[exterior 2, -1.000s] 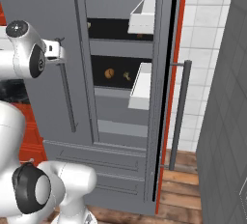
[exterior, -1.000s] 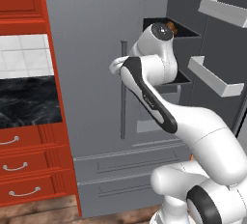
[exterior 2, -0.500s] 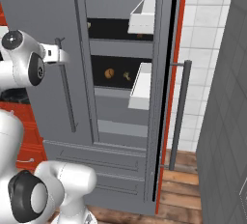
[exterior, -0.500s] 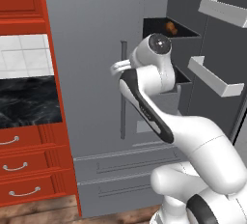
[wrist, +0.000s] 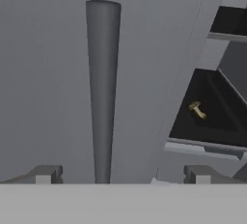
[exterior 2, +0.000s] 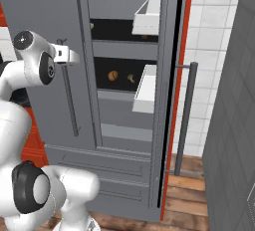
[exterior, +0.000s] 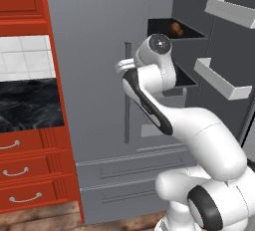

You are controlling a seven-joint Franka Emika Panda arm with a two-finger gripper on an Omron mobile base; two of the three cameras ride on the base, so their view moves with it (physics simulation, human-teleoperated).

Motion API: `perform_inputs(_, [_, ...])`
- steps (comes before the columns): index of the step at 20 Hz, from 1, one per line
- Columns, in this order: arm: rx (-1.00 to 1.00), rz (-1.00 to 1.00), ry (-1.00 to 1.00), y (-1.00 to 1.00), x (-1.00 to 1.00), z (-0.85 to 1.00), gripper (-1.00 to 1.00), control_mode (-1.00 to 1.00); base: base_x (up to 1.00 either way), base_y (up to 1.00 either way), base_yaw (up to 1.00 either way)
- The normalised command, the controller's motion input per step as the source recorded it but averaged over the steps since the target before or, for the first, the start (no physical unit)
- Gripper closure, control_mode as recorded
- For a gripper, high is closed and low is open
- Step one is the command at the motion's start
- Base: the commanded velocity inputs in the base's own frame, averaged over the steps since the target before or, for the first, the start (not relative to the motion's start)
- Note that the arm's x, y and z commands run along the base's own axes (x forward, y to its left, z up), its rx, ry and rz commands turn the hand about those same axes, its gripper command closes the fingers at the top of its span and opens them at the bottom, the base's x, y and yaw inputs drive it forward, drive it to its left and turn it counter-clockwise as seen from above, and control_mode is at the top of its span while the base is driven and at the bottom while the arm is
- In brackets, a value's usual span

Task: Gather the potato and mushroom from the fridge and place them on a tray on the dining counter. Then gather the fish and chicken drumstick from the fridge and place them on the other tray.

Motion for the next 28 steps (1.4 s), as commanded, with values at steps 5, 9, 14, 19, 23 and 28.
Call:
perform_inputs(5, [0.02, 0.0, 0.0, 0.16, 0.42, -0.01, -1.0, -1.0, 0.0, 0.0, 0.0])
perform_inputs(9, [0.0, 0.0, 0.0, 0.3, 0.25, -0.13, -1.0, -1.0, 0.0, 0.0, 0.0])
perform_inputs(14, [0.0, 0.0, 0.0, 0.2, 0.16, -0.16, -1.0, -1.0, 0.0, 0.0, 0.0])
perform_inputs(19, [0.0, 0.0, 0.0, 0.01, 0.14, -0.12, -1.0, -1.0, 0.0, 0.0, 0.0])
perform_inputs(23, [0.0, 0.0, 0.0, -0.1, 0.14, -0.05, -1.0, -1.0, 0.0, 0.0, 0.0])
perform_inputs(28, [0.01, 0.0, 0.0, -0.16, 0.19, -0.02, -1.0, -1.0, 0.0, 0.0, 0.0])
